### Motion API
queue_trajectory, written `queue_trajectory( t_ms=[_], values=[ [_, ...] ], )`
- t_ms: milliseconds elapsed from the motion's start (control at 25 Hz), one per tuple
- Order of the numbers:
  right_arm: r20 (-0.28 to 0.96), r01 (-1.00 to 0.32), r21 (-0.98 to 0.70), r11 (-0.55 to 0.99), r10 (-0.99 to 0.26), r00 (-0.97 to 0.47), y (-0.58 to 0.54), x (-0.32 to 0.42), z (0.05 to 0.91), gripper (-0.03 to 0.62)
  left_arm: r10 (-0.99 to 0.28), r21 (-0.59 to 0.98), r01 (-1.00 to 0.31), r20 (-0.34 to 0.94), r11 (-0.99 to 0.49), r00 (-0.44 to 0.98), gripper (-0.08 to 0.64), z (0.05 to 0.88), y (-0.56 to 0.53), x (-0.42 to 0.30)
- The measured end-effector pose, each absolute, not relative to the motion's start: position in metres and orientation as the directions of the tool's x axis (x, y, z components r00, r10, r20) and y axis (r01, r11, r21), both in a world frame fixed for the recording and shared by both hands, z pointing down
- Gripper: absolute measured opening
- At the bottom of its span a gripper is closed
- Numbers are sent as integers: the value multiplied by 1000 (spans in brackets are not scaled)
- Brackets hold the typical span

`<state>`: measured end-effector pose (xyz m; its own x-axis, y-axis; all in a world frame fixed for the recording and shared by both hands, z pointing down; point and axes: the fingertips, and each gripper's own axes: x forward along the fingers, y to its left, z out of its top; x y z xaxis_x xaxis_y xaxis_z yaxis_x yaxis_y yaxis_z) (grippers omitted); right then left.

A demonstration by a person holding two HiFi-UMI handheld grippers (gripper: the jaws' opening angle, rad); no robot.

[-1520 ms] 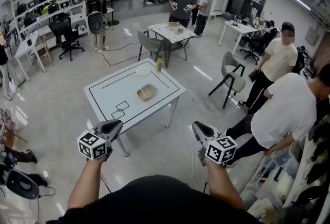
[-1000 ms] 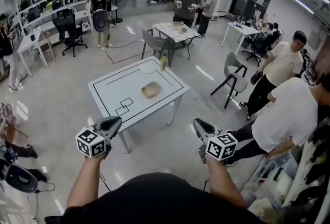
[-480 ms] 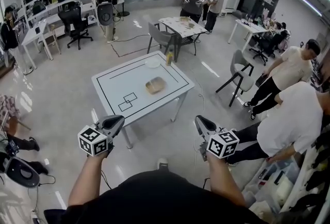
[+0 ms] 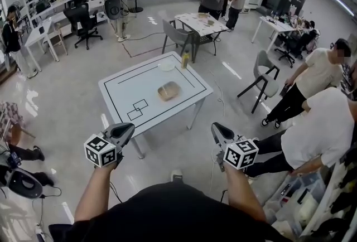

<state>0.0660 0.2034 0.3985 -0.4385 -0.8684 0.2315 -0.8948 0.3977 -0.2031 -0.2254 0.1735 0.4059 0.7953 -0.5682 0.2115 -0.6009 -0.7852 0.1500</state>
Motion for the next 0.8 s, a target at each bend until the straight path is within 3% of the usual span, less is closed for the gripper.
queue_trajectory(
  t_ms=[800],
  values=[
    [299,-885,-232,403,-836,-459,119,97,437,35,-551,213,-609,276,-764,787,27,449,99,-187]
  ],
)
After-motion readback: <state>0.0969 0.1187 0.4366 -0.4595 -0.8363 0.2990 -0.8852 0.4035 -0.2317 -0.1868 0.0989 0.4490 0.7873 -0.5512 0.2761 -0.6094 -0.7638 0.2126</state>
